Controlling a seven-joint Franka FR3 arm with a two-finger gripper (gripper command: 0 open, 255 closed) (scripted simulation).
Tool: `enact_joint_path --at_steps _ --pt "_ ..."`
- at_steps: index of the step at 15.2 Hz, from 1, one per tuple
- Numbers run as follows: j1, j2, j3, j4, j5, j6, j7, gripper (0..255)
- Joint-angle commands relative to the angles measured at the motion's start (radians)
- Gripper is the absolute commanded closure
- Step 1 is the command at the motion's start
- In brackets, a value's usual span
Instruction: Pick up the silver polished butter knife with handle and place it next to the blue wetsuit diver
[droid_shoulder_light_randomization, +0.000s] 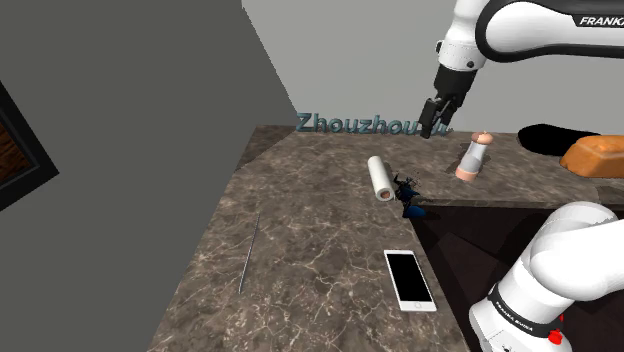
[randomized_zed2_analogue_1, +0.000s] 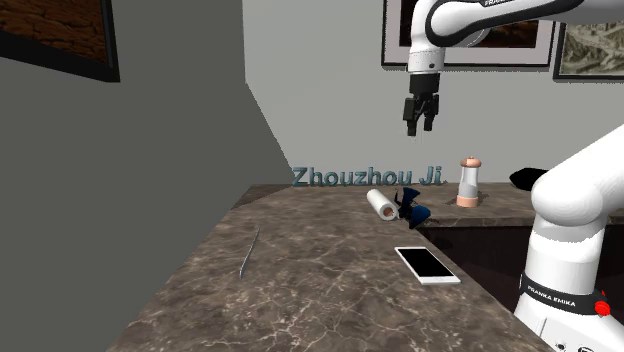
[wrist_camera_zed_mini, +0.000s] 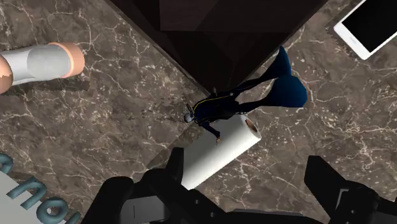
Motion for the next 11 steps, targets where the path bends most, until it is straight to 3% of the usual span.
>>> enact_joint_path --at_steps 1,11 --pt "0.0 0.0 0.0 0.0 0.0 0.0 0.0 0" --pt "0.03 0.095 0.213 -0.053 0.157 0.097 0.354 0"
